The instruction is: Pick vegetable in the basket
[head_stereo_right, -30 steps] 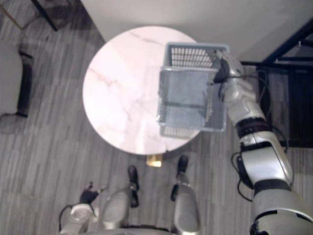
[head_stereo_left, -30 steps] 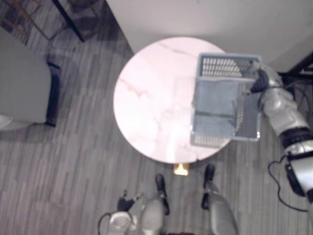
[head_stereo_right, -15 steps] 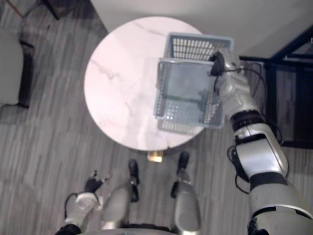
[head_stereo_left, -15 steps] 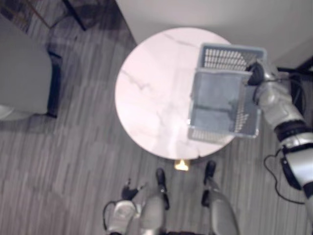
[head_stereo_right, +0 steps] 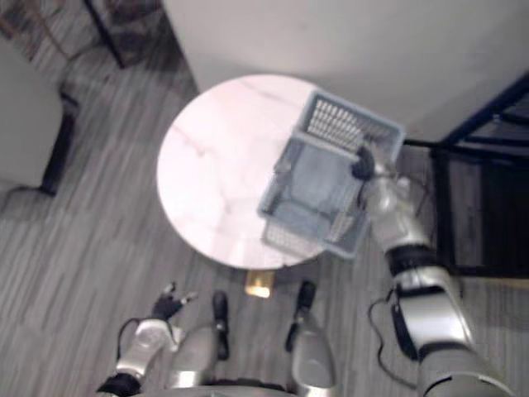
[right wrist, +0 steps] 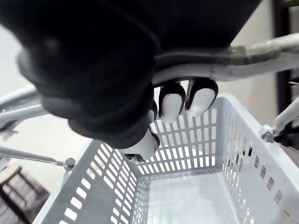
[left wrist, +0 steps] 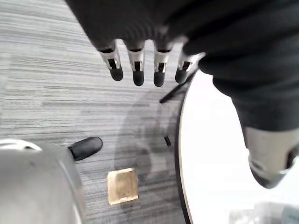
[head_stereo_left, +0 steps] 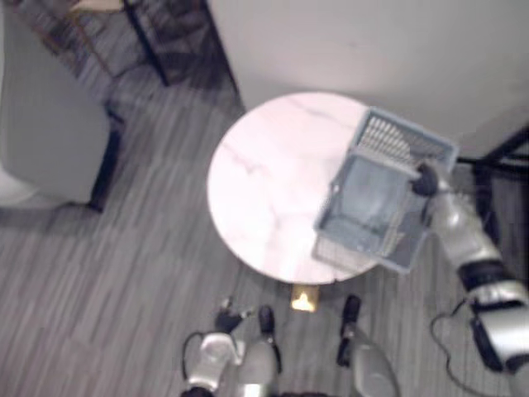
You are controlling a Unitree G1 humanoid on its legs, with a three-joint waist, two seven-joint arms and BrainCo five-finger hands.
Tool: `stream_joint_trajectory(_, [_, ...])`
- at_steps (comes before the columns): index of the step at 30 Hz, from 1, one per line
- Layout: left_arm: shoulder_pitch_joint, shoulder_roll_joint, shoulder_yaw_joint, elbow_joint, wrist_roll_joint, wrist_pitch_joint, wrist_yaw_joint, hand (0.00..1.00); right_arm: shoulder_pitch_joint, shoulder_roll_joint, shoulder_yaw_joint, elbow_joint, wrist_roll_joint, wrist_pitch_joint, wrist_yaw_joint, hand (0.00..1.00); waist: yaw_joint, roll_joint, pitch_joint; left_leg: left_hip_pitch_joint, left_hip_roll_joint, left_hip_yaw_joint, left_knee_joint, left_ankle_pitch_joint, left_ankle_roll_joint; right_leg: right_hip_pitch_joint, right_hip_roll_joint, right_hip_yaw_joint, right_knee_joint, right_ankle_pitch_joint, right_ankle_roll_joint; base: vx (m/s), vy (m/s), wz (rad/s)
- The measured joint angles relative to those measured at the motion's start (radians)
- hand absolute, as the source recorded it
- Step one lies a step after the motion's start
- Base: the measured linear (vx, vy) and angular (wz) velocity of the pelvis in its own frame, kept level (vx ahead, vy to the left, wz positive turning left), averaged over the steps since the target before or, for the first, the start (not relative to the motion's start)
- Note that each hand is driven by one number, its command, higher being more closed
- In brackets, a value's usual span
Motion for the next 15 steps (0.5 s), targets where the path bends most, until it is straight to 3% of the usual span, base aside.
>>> stream_joint_trajectory(1, [-0.004,0.004,0.008,-0.002,0.004,0.001,-0.003,0.00,0.058,0.033,-0.009,-0.056,0.009,-0.002,-0.003,1.00,-0.010,-0.009,-0.005,0.030,0.024,0.078,-0.001,-0.008,0.007,-0.002,-0.035,-0.175,0.048,-0.058,-0.079,0.01,0.020,-1.58])
stream_joint_trajectory(2, [-0.006,0.007,0.012,-0.003,0.004,0.001,-0.004,0.00,0.087,0.052,-0.020,-0.079,0.010,-0.002,-0.006,1.00,-0.011,-0.013,-0.010,0.046,0.039,0.118,-0.001,-0.012,0.007,-0.001,-0.057,-0.272,0.078,-0.085,-0.107,0.04,0.026,-1.81])
stream_joint_trajectory(4, [-0.003,0.036,0.026,-0.009,0.004,0.002,-0.004,0.00,0.166,0.119,-0.030,-0.119,0.031,-0.010,-0.017,1.00,-0.010,-0.075,-0.046,0.101,0.059,0.284,0.051,-0.065,-0.023,-0.018,-0.197,-0.592,0.291,-0.142,-0.176,0.10,-0.002,-2.07])
stream_joint_trajectory(5, [-0.003,0.042,0.035,-0.014,0.004,0.003,-0.004,0.00,0.179,0.127,-0.030,-0.126,0.034,-0.010,-0.017,1.00,-0.010,-0.080,-0.052,0.114,0.074,0.328,0.078,-0.083,-0.028,-0.016,-0.200,-0.626,0.310,-0.162,-0.181,0.14,-0.062,-2.09])
stream_joint_trajectory(6, [0.004,0.042,0.052,-0.023,0.005,0.002,-0.003,0.00,0.208,0.131,-0.031,-0.155,0.040,-0.010,-0.019,1.00,-0.011,-0.081,-0.058,0.142,0.093,0.406,0.096,-0.090,-0.029,-0.015,-0.204,-0.682,0.346,-0.204,-0.221,0.12,-0.084,-1.75])
stream_joint_trajectory(7, [0.004,0.039,0.056,-0.026,0.004,0.001,-0.002,0.00,0.240,0.129,-0.034,-0.186,0.040,-0.011,-0.019,1.00,-0.016,-0.083,-0.068,0.163,0.097,0.460,0.098,-0.095,-0.035,-0.018,-0.207,-0.713,0.367,-0.222,-0.210,0.17,-0.115,-1.86])
stream_joint_trajectory(8, [0.003,0.034,0.061,-0.021,0.005,0.001,-0.002,0.00,0.274,0.129,-0.039,-0.210,0.040,-0.011,-0.019,1.00,-0.017,-0.081,-0.075,0.189,0.105,0.507,0.102,-0.105,-0.050,-0.029,-0.192,-0.685,0.375,-0.217,-0.159,0.14,-0.098,-1.61])
stream_joint_trajectory(9, [0.002,0.027,0.065,-0.016,0.006,0.005,-0.003,0.00,0.313,0.131,-0.045,-0.230,0.040,-0.011,-0.019,1.00,-0.025,-0.078,-0.076,0.215,0.113,0.554,0.104,-0.108,-0.055,-0.048,-0.159,-0.633,0.388,-0.216,-0.146,0.16,-0.134,-1.68])
stream_joint_trajectory(12, [0.001,-0.006,0.066,0.023,0.032,0.018,-0.008,0.00,0.478,0.153,-0.111,-0.293,0.070,-0.013,-0.016,1.00,-0.080,-0.059,-0.106,0.268,0.133,0.650,0.151,-0.107,-0.054,-0.096,-0.102,-0.510,0.410,-0.237,-0.137,0.21,-0.138,-1.37])
stream_joint_trajectory(14, [-0.004,-0.035,0.059,0.046,0.051,0.023,-0.013,0.00,0.580,0.179,-0.177,-0.314,0.100,-0.014,-0.018,1.00,-0.130,-0.036,-0.129,0.268,0.161,0.680,0.267,-0.103,-0.048,-0.144,-0.063,-0.418,0.429,-0.256,-0.140,0.22,-0.094,-1.26])
stream_joint_trajectory(15, [-0.003,-0.040,0.059,0.051,0.051,0.024,-0.014,0.00,0.599,0.193,-0.194,-0.314,0.110,-0.014,-0.020,1.00,-0.138,-0.029,-0.134,0.266,0.182,0.681,0.323,-0.099,-0.043,-0.148,-0.046,-0.394,0.425,-0.257,-0.141,0.21,-0.081,-1.39])
